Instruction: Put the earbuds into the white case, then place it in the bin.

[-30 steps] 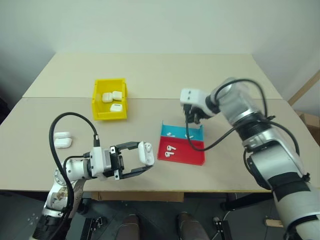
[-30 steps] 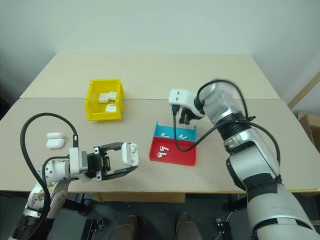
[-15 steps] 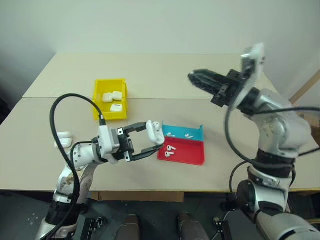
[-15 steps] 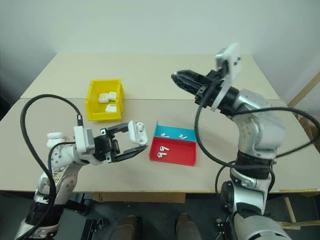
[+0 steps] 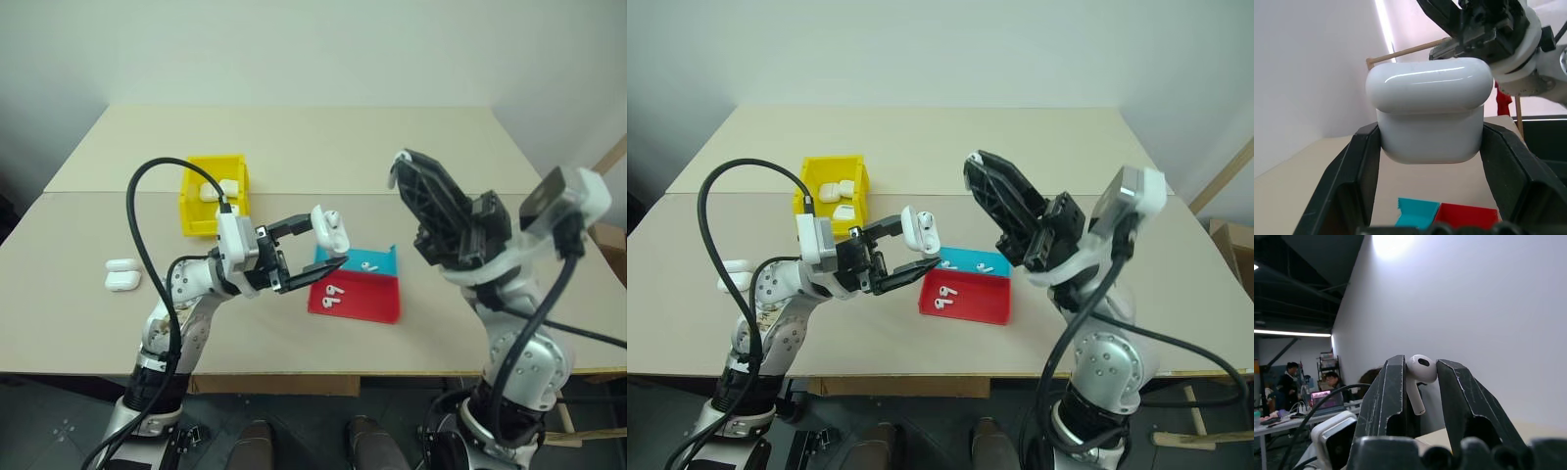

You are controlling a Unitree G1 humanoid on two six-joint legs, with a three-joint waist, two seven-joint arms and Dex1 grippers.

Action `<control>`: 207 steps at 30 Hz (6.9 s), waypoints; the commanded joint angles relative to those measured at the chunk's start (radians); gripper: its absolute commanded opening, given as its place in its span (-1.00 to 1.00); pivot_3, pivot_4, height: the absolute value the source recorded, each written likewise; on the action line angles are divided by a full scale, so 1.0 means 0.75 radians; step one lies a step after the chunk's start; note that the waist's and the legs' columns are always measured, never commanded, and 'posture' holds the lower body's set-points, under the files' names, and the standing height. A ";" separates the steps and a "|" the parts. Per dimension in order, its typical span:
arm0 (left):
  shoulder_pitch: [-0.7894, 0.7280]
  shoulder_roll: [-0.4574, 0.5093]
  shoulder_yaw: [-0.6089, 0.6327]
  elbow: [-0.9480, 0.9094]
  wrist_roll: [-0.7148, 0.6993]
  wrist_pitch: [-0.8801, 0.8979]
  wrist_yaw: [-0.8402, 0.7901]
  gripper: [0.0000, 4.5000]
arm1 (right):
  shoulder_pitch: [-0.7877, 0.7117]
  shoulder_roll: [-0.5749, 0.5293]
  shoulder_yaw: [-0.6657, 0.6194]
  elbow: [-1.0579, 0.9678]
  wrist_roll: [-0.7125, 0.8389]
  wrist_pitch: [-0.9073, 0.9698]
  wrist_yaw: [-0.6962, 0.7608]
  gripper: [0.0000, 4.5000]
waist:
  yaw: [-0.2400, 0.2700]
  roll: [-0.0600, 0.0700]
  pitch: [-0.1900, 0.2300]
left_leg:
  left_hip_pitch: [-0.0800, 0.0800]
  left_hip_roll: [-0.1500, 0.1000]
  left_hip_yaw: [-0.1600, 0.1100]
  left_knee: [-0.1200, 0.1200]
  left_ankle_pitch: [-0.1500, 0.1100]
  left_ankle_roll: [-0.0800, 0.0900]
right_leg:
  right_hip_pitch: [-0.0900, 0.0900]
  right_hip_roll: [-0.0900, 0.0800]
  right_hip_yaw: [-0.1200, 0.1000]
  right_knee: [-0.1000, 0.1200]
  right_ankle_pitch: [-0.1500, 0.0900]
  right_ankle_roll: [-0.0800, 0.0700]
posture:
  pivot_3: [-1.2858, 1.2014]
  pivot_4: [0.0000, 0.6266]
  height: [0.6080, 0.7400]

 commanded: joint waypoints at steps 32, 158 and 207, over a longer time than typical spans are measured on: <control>-0.049 -0.007 0.029 -0.127 -0.179 0.121 -0.048 0.23 | 0.182 -0.215 0.421 0.080 -0.111 -0.489 0.048 -0.50 | 0.006 0.000 0.000 | 0.000 0.000 -0.001 0.000 0.000 0.000 | 0.001 0.000 0.000 -0.002 0.000 0.000 | 0.03 -0.52 1.00; -0.099 0.019 0.001 0.155 0.052 -0.077 -0.273 0.23 | -1.103 -0.965 0.666 0.799 -0.620 -0.137 0.891 -0.99 | 0.008 0.000 0.001 | -0.002 0.000 0.000 0.001 0.000 0.000 | -0.002 -0.001 0.000 -0.001 0.000 0.000 | 0.03 -0.52 1.00; -0.613 0.004 0.223 0.845 0.673 0.334 1.124 1.00 | -0.082 -1.024 0.232 0.235 -0.431 0.184 0.001 -1.00 | 0.042 -0.002 0.000 | -0.005 -0.004 -0.001 0.002 0.000 0.000 | -0.001 -0.002 -0.001 -0.002 0.001 0.003 | 0.03 -0.52 1.00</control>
